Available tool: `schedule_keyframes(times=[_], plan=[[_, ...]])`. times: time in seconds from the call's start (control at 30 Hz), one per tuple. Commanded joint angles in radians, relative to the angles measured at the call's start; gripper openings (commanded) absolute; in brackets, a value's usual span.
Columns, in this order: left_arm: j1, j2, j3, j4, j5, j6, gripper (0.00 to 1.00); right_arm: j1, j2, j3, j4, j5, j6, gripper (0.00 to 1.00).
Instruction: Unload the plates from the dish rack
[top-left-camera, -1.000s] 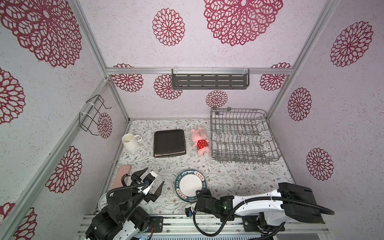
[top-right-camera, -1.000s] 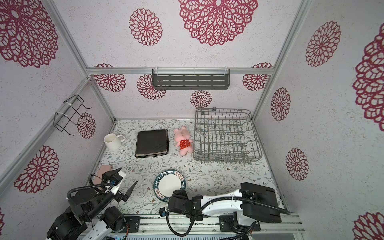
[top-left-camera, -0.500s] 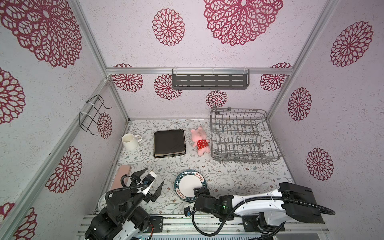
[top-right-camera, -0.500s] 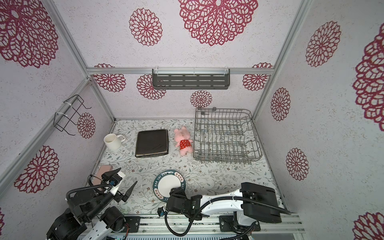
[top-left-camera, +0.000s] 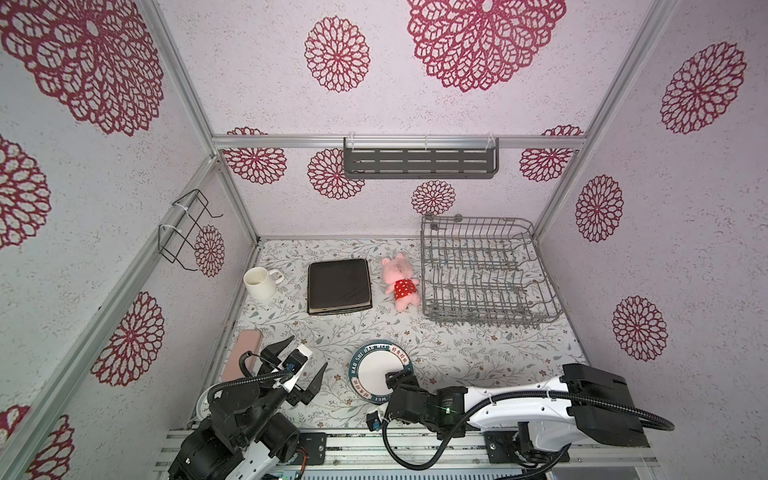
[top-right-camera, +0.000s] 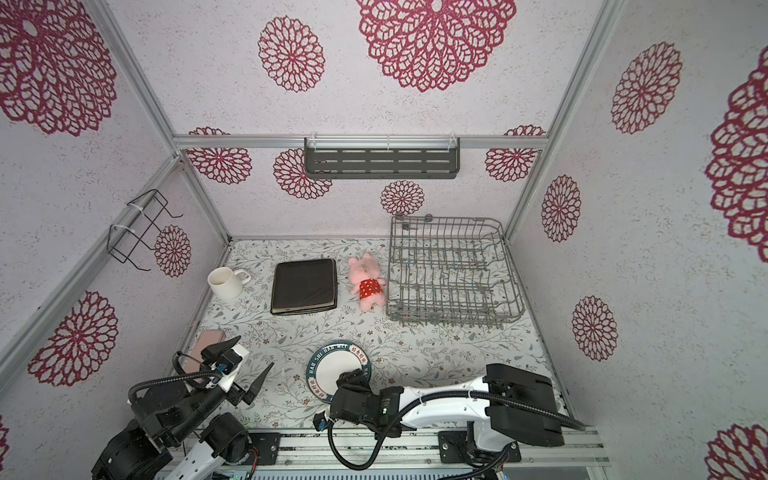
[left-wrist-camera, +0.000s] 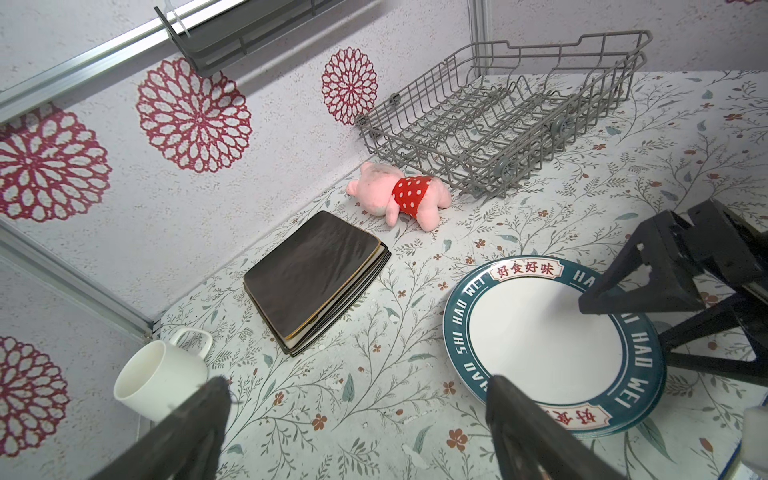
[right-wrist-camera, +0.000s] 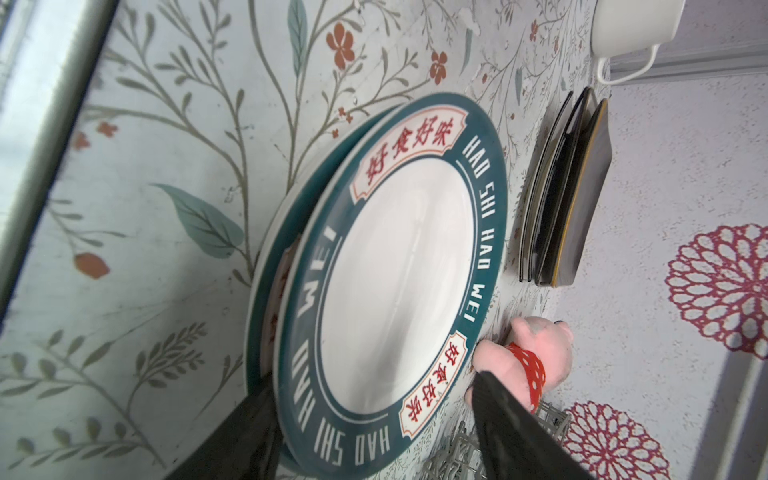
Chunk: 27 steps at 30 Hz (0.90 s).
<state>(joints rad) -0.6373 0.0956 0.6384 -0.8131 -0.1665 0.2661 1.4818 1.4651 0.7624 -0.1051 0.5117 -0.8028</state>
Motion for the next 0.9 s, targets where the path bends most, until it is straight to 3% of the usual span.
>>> schedule_keyframes(times=[0.0,0.13,0.2,0.6,0.87], plan=[[-0.018,-0.016,-0.009,0.017,0.009,0.017,0.97,-0.005,-0.042,0.038,-0.071,-0.036,0.000,0.78],[-0.018,-0.017,-0.009,0.018,0.012,0.016,0.97,-0.013,-0.052,0.068,-0.113,-0.061,0.010,0.86],[-0.018,-0.016,-0.009,0.016,0.012,0.016,0.97,-0.016,-0.061,0.080,-0.134,-0.074,0.014,0.99],[-0.019,-0.004,-0.008,0.017,0.008,0.009,0.97,-0.050,-0.150,0.235,-0.270,-0.099,0.052,0.99],[-0.018,-0.005,-0.008,0.018,-0.004,0.009,0.97,-0.259,-0.314,0.370,-0.234,-0.093,0.302,0.99]])
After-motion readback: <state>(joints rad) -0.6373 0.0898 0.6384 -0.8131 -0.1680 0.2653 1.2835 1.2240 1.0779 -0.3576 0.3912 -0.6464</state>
